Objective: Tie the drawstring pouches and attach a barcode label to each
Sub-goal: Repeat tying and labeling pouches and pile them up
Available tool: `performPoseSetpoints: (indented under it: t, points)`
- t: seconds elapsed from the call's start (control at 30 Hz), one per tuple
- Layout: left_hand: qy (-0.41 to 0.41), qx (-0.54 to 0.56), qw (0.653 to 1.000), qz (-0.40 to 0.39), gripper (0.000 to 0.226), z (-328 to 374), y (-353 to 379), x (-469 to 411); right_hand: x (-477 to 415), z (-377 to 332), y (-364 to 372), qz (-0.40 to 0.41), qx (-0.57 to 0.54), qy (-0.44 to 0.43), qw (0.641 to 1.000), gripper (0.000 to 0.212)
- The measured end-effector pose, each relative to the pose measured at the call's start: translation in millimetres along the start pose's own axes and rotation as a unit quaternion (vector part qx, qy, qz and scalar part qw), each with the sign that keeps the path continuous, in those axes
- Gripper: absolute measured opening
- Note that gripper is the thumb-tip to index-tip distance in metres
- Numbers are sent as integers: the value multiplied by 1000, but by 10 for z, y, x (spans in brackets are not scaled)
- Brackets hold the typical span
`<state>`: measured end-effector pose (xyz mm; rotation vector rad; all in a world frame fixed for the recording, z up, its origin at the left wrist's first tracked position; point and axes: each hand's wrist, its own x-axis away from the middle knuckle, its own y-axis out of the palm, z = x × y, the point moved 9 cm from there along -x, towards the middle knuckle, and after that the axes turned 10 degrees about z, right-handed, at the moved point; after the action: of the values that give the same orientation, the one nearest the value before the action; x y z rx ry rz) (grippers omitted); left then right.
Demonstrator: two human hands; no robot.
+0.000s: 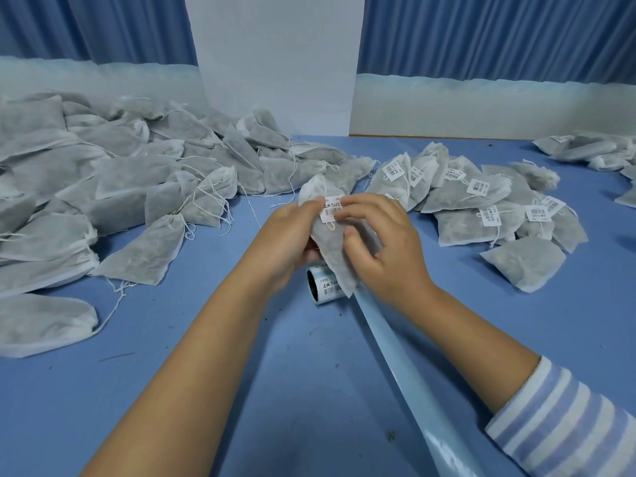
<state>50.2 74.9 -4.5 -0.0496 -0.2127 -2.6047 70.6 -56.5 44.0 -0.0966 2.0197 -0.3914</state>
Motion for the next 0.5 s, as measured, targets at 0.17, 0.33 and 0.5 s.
performPoseSetpoints:
  t: [0.17,0.33,0.5]
  points:
    - [-9,37,999,0,27,28,-15,3,1,14,12,-11,22,1,1000,31]
    - [1,45,999,-27,31,70,-6,27,4,13,95,-61,7,-4,998,38]
    - [-27,70,996,-42,31,24,18,25,24,73,139,-90,20,3,996,39]
